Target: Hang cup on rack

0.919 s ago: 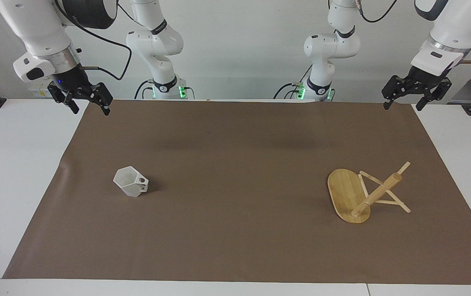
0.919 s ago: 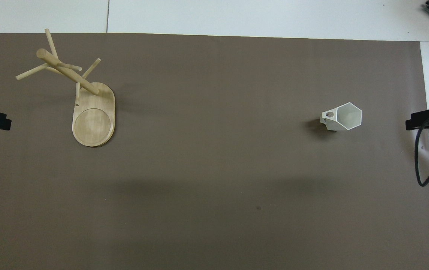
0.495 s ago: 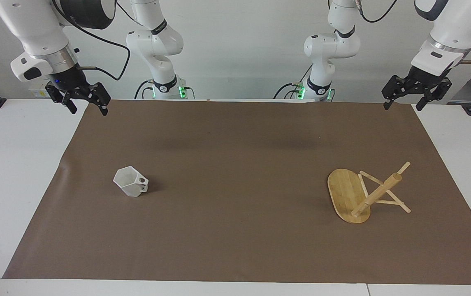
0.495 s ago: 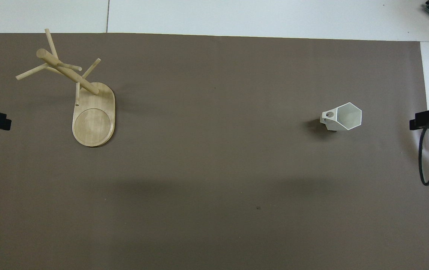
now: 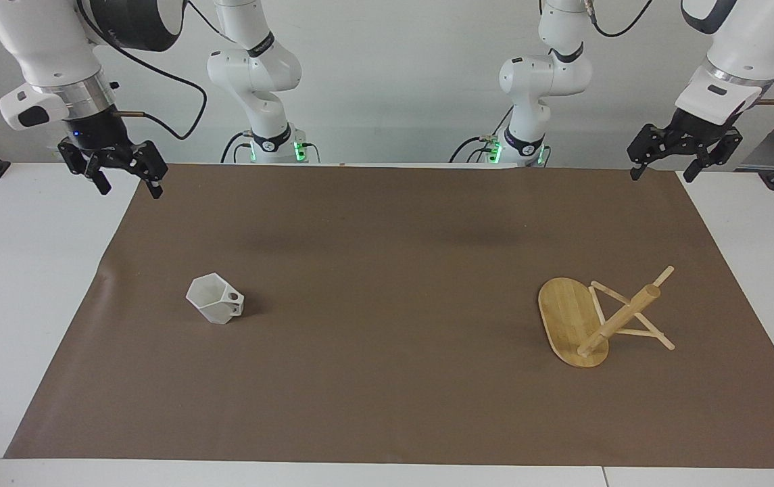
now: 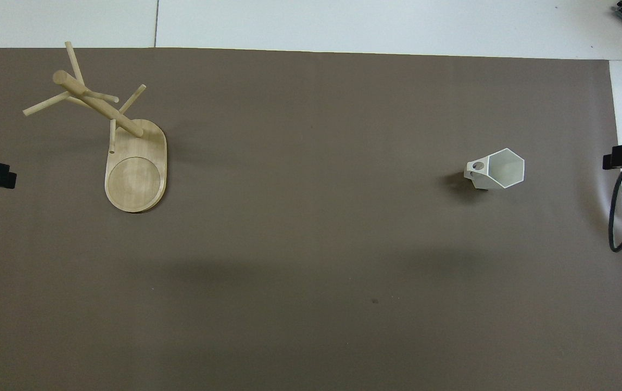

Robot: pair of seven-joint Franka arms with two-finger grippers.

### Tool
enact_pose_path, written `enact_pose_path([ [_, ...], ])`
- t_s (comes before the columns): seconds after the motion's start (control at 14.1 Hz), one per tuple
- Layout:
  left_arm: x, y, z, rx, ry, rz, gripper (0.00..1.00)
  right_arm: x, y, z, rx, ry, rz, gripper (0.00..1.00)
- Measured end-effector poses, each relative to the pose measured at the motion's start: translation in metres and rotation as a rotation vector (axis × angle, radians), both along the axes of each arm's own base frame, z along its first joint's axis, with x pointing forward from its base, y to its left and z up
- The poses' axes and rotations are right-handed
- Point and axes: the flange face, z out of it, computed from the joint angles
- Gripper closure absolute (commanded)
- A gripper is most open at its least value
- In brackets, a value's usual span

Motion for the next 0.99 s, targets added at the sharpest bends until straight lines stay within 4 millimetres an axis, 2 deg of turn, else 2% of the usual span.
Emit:
enact_pose_path([
  [0.28, 0.000, 0.000, 0.000, 0.000, 0.000, 0.000, 0.00, -0.009, -0.011, -0.019, 0.007, 0.029, -0.019, 0.00],
  [0.57, 0.000, 0.000, 0.000, 0.000, 0.000, 0.000, 0.00, -0.003, -0.010, -0.035, -0.004, -0.048, -0.014, 0.00],
  [0.78, 0.000, 0.000, 0.000, 0.000, 0.000, 0.000, 0.00, 0.006, -0.009, -0.081, -0.009, -0.059, -0.009, 0.00],
  [0.99, 0.000, 0.000, 0.000, 0.000, 0.000, 0.000, 0.00, 0.028, -0.011, -0.135, -0.026, -0.059, 0.033, 0.00],
])
